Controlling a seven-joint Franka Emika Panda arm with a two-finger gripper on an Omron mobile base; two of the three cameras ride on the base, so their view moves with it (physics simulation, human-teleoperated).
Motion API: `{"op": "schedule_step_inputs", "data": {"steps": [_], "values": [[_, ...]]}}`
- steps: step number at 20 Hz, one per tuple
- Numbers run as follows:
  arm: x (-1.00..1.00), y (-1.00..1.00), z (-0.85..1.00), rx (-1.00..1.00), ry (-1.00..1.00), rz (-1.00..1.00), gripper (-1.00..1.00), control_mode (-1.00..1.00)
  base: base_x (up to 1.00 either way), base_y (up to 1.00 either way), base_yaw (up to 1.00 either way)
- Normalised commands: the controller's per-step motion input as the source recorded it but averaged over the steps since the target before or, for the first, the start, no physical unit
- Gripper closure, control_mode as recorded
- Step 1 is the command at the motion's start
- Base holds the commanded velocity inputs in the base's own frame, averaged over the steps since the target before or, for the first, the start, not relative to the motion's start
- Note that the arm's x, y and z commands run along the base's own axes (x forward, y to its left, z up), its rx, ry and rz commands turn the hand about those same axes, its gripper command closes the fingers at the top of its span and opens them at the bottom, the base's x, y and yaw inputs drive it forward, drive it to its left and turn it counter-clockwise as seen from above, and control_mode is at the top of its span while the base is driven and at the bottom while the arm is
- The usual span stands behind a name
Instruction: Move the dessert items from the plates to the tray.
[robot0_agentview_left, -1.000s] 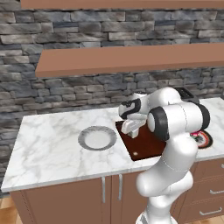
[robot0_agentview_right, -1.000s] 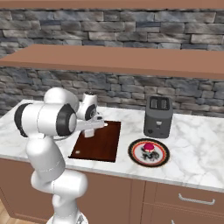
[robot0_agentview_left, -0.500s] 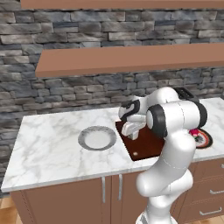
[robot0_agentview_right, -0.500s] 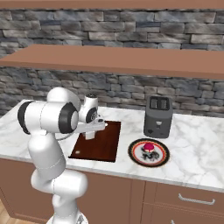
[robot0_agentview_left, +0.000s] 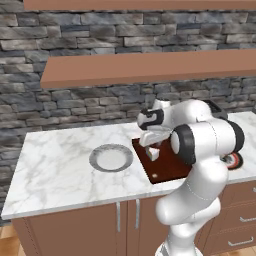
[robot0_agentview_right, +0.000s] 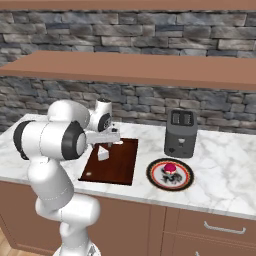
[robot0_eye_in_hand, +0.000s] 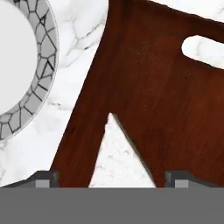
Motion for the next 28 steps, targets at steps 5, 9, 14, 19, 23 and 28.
{"op": "schedule_step_inputs", "data": {"steps": [5,9,14,19,23,28], "values": [[0.00,-0.75,0.27,-0.01,0.14,-0.18,-1.00,-1.00,0.00,0.00,0.00],[-0.15,-1.00,0.00,-0.05,0.13,-0.22,-1.00,-1.00,0.00,0.00,0.00],[-0.19,-1.00,0.00,-0.09,0.11,-0.26,-1.00,-1.00,0.00,0.00,0.00],[-0.29,-1.00,0.00,-0.17,0.03,-0.27,-1.00,-1.00,0.00,0.00,0.00],[-0.32,-1.00,0.00,-0.15,0.02,-0.25,-1.00,-1.00,0.00,0.00,0.00],[-0.38,-1.00,-0.13,-0.03,0.00,-0.25,-1.00,-1.00,0.00,0.00,0.00]]}}
